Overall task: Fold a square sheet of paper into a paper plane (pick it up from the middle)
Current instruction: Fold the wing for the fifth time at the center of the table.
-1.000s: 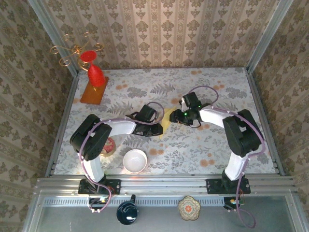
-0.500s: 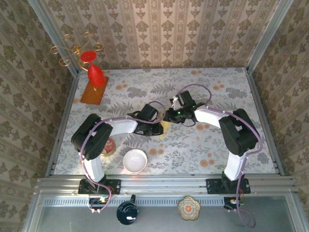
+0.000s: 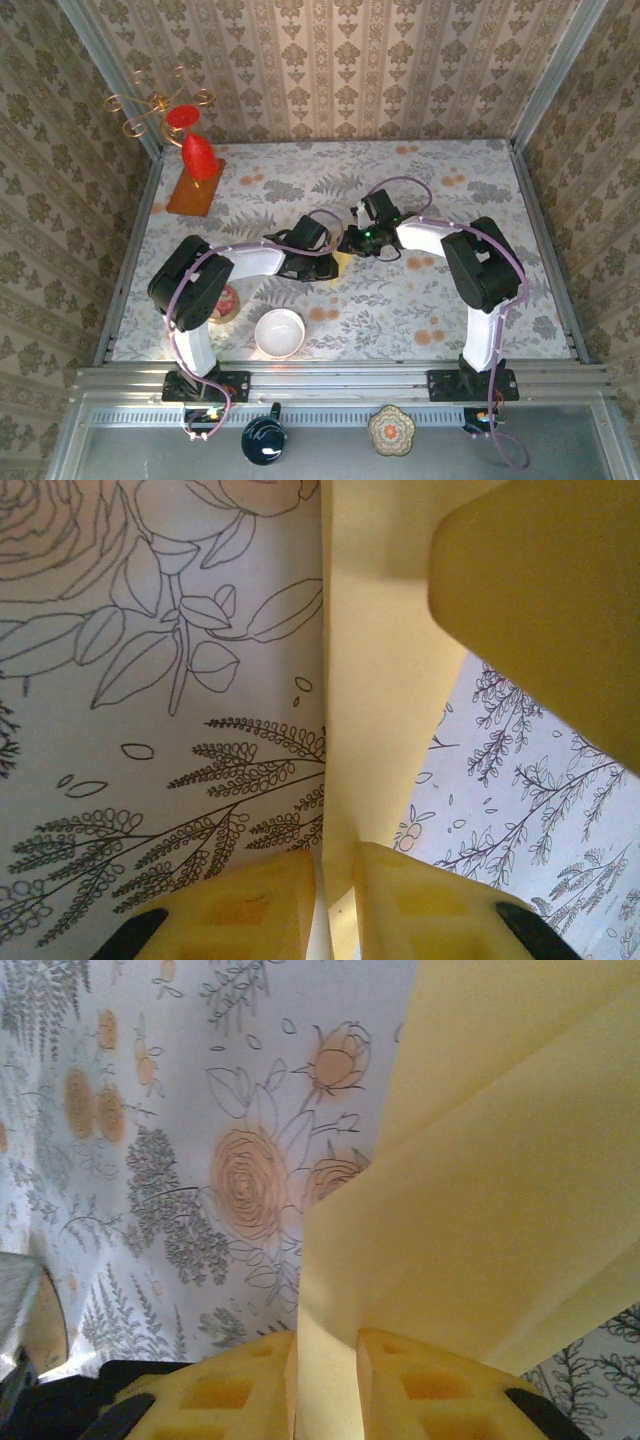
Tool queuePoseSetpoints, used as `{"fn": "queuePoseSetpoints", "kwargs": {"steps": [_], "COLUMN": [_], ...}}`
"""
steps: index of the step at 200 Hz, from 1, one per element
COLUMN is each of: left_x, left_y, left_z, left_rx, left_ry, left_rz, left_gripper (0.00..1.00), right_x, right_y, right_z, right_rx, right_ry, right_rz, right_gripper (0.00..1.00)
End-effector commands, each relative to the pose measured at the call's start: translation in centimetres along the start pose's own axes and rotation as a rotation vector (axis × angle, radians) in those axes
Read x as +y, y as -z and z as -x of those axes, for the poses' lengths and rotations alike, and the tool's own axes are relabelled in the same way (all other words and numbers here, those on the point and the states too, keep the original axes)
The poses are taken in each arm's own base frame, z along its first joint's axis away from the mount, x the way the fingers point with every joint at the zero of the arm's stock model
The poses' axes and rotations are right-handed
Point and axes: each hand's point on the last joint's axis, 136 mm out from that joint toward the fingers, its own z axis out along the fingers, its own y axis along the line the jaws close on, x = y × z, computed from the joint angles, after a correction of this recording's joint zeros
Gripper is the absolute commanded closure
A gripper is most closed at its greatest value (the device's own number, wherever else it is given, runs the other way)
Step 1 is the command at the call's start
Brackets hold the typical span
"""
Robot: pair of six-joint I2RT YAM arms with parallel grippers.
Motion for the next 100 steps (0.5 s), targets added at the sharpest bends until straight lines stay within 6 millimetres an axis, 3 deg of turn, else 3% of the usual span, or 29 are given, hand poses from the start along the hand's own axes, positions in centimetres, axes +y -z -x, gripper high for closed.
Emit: {"fn": "queuePoseSetpoints", "kwargs": {"steps": [1,100], "left_x": [2.0,1.1], "left_y": [-1.5,-0.3], "left_z": [-2.6,-1.9], "left_rx": [0.084,0.05], "left_ry": [0.005,-0.003], "left_rz": [0.071,0.052], "left_gripper": [0.78,0.79], "right_x": [-0.9,-2.3], "right_y": [-0.4,-1.2], "right_z": [0.0,-0.6], "right_rx": [0.011,0.036], "right_ry": [-0.022,-0.04], "right_rz": [-0.043,-0.081], "right_gripper": [0.75,0.75]}}
